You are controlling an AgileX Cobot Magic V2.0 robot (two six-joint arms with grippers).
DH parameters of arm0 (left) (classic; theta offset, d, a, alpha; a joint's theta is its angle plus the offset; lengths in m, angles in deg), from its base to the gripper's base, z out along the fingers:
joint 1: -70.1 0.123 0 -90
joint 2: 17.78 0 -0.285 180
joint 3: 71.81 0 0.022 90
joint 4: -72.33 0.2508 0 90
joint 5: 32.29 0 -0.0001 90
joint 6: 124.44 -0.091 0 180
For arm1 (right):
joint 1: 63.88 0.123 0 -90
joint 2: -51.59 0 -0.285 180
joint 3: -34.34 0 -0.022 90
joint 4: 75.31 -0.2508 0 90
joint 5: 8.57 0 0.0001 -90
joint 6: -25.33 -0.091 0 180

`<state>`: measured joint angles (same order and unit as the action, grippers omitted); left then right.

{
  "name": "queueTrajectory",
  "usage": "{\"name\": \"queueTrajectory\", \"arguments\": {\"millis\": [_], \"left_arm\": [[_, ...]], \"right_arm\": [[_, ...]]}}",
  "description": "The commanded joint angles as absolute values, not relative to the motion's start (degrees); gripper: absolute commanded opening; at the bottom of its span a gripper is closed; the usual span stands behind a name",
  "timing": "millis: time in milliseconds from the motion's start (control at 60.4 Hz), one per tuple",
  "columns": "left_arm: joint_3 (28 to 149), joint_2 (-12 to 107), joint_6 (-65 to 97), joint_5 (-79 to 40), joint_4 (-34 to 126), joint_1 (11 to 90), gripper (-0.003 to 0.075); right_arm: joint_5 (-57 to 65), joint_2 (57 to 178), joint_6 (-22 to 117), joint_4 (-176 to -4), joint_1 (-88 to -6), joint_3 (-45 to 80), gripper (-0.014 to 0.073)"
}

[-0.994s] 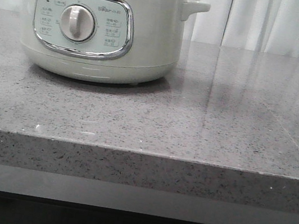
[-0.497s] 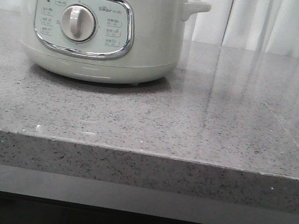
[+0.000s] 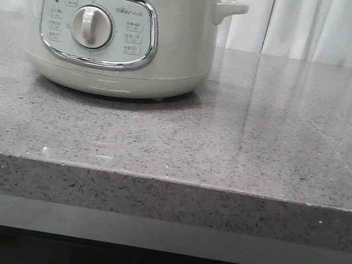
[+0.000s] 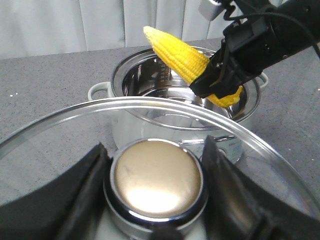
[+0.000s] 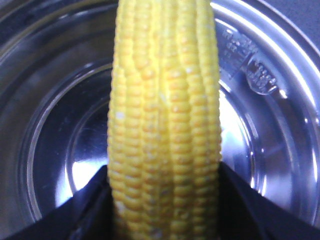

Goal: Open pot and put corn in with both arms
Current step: 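Carry the corn over the open pot and release it inside, then withdraw the right gripper away from the pot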

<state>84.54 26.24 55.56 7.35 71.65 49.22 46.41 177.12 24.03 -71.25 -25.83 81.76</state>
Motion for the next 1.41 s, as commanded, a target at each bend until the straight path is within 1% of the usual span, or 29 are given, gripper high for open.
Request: {"name": "queueTrajectory", "arguments": {"millis": [0, 248, 348, 381, 480, 811, 1109, 1258, 1391], "left_arm": [[86.5, 26.2, 56.2, -1.0, 71.2, 49.2, 0.0248], [86.5, 26.2, 56.2, -1.0, 71.2, 49.2, 0.0248], [86.5, 26.2, 56.2, -1.0, 71.2, 49.2, 0.0248], [86.5, 26.2, 56.2, -1.0, 71.2, 49.2, 0.0248], [86.5, 26.2, 56.2, -1.0, 71.2, 49.2, 0.0248], [86.5, 26.2, 56.2, -1.0, 71.2, 49.2, 0.0248], [86.5, 26.2, 56.2, -1.0, 71.2, 49.2, 0.0239], [86.5, 26.2, 56.2, -1.0, 71.2, 49.2, 0.0239], [86.5, 26.2, 56.2, -1.0, 71.2, 49.2, 0.0239]], "right_arm": [[43.8, 173.5, 24.4, -70.3, -25.8, 83.9, 0.0328], [44.8, 173.5, 24.4, -70.3, -25.8, 83.9, 0.0342], [44.8, 173.5, 24.4, -70.3, -25.8, 83.9, 0.0441], [44.8, 173.5, 24.3, -70.3, -25.8, 83.9, 0.0489], [44.9, 173.5, 24.3, -70.3, -25.8, 83.9, 0.0549], [45.2, 173.0, 24.3, -70.3, -25.8, 84.2, 0.0550], [51.8, 165.6, 23.6, -71.2, -28.0, 84.3, 0.0550], [50.8, 159.8, 23.6, -72.1, -30.6, 79.5, 0.0536], [46.1, 151.8, 23.6, -73.0, -32.4, 69.2, 0.0537]]}}
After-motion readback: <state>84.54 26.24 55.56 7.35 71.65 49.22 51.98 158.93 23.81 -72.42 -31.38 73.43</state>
